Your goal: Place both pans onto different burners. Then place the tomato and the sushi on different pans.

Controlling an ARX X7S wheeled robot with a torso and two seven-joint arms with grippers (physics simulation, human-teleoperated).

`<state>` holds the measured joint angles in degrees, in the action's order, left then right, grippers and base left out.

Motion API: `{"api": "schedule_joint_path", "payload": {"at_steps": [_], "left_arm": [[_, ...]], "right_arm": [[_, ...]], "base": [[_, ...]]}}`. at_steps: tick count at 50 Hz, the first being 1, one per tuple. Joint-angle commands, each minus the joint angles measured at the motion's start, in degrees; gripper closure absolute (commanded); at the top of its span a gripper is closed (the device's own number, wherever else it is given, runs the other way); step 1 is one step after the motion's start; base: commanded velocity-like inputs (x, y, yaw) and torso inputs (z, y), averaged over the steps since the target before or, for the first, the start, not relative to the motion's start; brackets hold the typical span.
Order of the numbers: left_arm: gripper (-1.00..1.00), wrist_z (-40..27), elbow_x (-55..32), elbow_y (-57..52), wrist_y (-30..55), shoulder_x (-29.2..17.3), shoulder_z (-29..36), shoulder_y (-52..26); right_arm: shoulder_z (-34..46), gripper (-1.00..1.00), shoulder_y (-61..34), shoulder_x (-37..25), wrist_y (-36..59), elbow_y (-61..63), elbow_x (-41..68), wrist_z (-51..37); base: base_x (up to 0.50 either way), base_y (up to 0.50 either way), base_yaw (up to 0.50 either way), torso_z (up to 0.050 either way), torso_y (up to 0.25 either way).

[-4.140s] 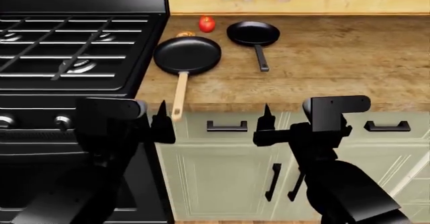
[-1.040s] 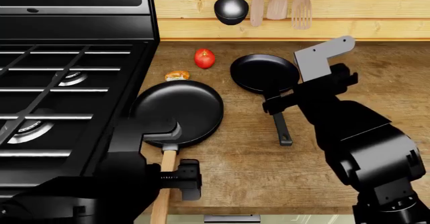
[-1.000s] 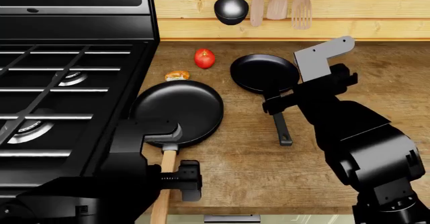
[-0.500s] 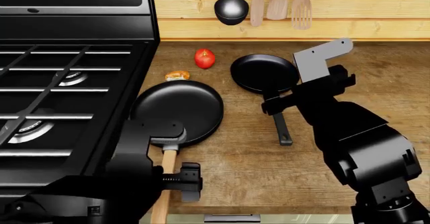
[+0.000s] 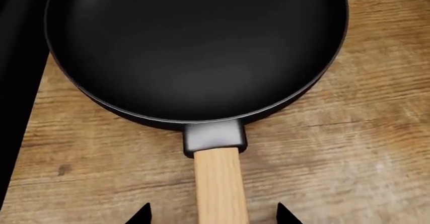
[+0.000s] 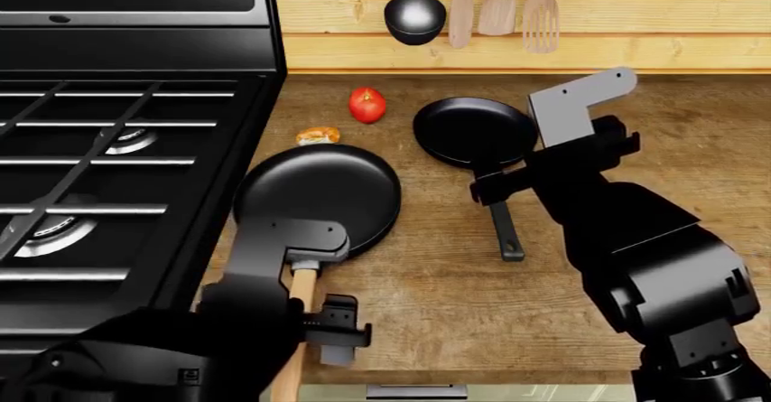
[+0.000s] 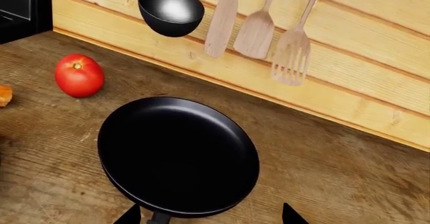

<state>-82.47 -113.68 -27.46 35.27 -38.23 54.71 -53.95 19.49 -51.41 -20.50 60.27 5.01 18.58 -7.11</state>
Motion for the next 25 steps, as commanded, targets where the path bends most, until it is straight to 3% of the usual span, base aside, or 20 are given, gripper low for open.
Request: {"api": "schedule_joint_path", "payload": {"at_steps": [1, 15, 25], "left_arm": [[1.0, 2.94, -2.18, 3.69, -0.89, 0.32, 4.52, 3.75], [1.0, 2.67, -1.53, 3.05, -1.19, -0.3, 4.36, 3.18], [1.0, 2.12, 3.46, 2.4, 1.18, -0.97, 3.71, -2.12]], "right_arm": [[-0.29, -1.0, 0.05, -0.1, 0.26, 0.67, 0.28, -0.25], [-0.5, -1.0, -0.16, -0.04, 0.36, 0.84, 0.56, -0.51], [-0.79, -1.0, -0.35, 0.05, 0.24, 0.85, 0.73, -0.78]], "base": [[0.0, 0.0, 0.0, 0.0, 0.0], [0.0, 0.0, 0.0, 0.0, 0.0], [0.0, 0.0, 0.0, 0.0, 0.0]]}}
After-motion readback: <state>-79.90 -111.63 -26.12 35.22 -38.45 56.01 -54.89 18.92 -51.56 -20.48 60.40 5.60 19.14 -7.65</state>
